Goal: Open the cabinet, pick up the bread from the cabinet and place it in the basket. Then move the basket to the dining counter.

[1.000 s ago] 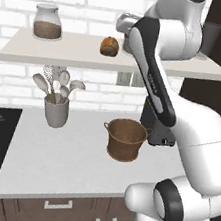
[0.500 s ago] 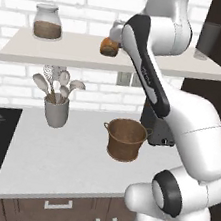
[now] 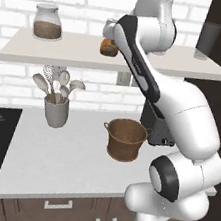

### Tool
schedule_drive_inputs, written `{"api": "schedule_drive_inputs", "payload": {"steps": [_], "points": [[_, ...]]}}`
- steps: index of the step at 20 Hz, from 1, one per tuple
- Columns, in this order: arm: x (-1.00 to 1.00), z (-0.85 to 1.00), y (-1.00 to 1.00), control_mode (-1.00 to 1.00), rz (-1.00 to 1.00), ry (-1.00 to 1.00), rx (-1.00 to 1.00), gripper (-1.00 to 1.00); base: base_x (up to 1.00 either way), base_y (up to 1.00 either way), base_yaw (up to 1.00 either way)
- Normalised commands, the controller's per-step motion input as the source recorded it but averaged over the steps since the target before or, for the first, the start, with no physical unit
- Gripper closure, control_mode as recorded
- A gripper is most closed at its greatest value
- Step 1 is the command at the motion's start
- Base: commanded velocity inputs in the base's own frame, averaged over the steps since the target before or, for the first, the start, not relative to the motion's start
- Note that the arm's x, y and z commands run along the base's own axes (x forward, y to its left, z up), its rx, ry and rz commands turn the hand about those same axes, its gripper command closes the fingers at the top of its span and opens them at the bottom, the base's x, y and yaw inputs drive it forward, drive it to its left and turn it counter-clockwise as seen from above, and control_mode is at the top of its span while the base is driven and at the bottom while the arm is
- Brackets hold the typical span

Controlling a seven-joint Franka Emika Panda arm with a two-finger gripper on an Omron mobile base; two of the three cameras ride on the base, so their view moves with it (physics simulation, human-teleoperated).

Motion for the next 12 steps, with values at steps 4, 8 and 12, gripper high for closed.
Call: {"api": "schedule_drive_inputs", "payload": {"steps": [4, 8, 12], "points": [[0.55, 0.0, 0.18, -1.0, 0.0, 0.03, 0.0, -1.0, 0.0, 0.0, 0.0], [0.52, -0.04, 0.18, -1.0, 0.0, 0.0, 0.0, -1.0, 0.0, 0.0, 0.0], [0.23, -0.13, 0.0, -1.0, 0.0, 0.0, 0.0, -1.0, 0.0, 0.0, 0.0]]}}
